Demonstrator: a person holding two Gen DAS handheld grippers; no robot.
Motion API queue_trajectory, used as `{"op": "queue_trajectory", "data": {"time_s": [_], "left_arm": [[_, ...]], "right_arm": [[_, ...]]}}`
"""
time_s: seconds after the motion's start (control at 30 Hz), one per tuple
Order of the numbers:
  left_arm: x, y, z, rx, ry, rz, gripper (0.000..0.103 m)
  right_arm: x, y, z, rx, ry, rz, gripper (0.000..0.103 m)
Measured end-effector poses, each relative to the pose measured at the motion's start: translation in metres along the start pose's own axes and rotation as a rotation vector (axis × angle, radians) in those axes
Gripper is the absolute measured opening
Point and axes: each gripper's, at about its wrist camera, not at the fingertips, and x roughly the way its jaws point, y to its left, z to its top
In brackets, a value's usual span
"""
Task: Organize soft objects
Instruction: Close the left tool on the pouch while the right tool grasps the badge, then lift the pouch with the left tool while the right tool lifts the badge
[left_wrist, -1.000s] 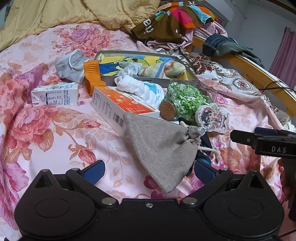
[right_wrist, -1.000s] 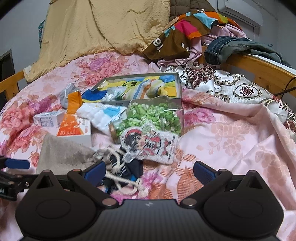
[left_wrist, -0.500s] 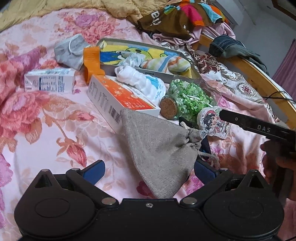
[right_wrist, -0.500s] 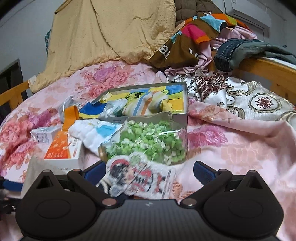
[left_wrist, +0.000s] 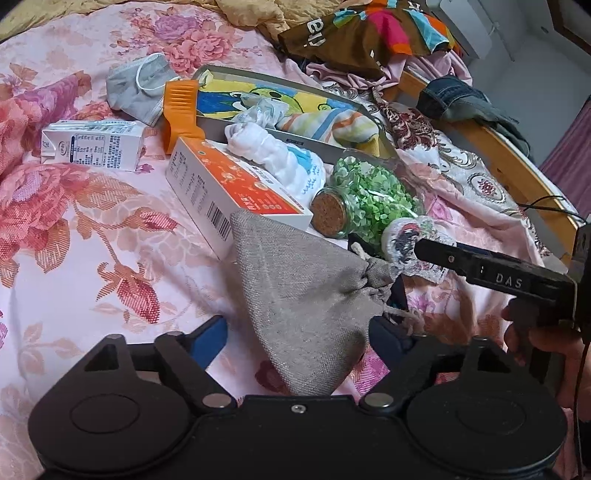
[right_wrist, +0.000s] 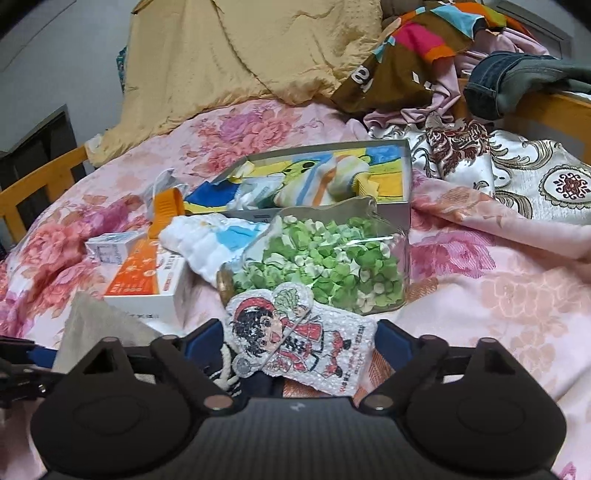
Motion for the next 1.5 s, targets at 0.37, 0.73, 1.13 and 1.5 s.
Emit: {"op": "queue_trajectory", "data": {"time_s": [0.37, 0.73, 1.13, 1.5], "left_arm": [[-0.007, 0.001, 0.001, -0.021, 0.004, -0.067, 0.050], [-0.001, -0.002, 0.005, -0.023, -0.005, -0.090, 0.030], [-0.001, 0.001, 0.007, -0.051, -0.025, -0.117, 0.006], [-0.032, 0.008, 0.020, -0.057, -0.112, -0.162, 0.003]], "right_arm": [[-0.030, 0.018, -0.004, -0.034, 0.016, 0.062, 0.056], [-0.023, 0.037, -0.009, -0.062, 0.035, 0.100, 0.030], [-0.027, 0.046, -0.011, -0.078, -0.008, 0.045, 0.011], [-0.057, 0.053, -0.008, -0.103, -0.163, -0.057, 0.011]]}}
